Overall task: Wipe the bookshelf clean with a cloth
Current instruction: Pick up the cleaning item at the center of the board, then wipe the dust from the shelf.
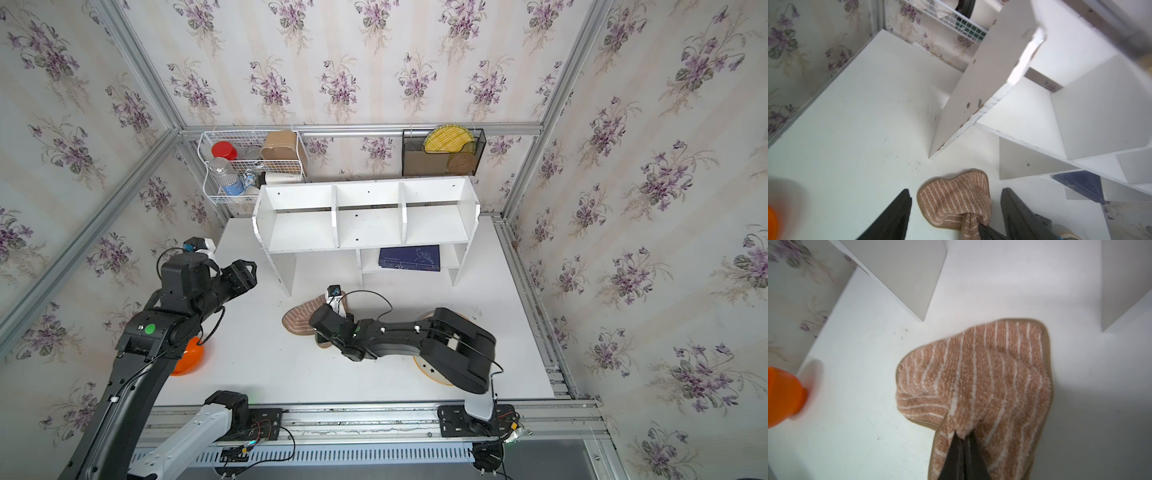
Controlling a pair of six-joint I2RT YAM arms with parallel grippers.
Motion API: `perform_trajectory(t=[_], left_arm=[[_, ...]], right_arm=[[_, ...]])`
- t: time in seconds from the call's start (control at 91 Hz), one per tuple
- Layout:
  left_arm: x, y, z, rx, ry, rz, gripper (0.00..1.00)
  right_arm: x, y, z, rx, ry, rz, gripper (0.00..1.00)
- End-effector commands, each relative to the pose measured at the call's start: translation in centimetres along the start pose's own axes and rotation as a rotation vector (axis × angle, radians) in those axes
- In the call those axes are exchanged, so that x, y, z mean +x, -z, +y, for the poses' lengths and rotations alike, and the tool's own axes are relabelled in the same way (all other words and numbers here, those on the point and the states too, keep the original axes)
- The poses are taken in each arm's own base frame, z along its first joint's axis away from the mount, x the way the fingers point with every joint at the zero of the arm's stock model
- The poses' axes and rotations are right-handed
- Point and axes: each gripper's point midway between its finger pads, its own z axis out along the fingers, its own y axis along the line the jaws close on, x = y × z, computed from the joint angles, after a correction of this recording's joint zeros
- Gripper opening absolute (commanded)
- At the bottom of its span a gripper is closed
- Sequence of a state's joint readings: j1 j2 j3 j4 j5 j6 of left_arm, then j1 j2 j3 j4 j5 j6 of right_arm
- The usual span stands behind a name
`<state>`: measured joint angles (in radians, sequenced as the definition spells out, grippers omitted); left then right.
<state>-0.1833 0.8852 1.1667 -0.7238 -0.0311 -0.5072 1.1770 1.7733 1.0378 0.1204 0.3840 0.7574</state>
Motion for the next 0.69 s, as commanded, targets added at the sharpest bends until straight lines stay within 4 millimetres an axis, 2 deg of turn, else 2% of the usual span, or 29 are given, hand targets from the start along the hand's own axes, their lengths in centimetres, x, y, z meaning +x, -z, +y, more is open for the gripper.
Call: perform_trajectory(t=[0.0,0.132,0.297,0.407,0.495,0.571,0.681], left_arm=[[-2.0,0.0,-4.1,0.18,-0.069,-0.029,0.72],[-3.6,-1.5,-4.8,0.176,-0.072,-0.053,0.74],[-4.7,-4.1,-4.8,0.14,-0.079,-0.061,0.73],[-4.8,-5.5,-4.9,0.14,-0.081,-0.057,0.7],[-4.5,-6.4,-4.7,0.13,-0.085,-0.049,0.66],[-4.3,-6.8,-4.6,0.131,-0.094,-0.049,0.63],[-4.2,-6.9,-4.3,0.121,-0.112,-0.059,0.56]], right_arm=[[-3.9,3.1,-0.7,0.018,-0.003,-0.148,0.0],[-8.4,5.8,-1.4,0.049,0.036,-0.229,0.0],[-15.8,8.1,-2.6,0.068,0.016,-0.357,0.0],[-18.4,8.6,-2.2,0.025,0.048,-0.435,0.0],[-17.4,6.8,-1.9,-0.02,0.068,-0.394,0.0],[-14.5,4.3,-3.0,-0.013,0.059,-0.324,0.0],[-9.6,1.0,-6.2,0.05,0.016,-0.244,0.0]])
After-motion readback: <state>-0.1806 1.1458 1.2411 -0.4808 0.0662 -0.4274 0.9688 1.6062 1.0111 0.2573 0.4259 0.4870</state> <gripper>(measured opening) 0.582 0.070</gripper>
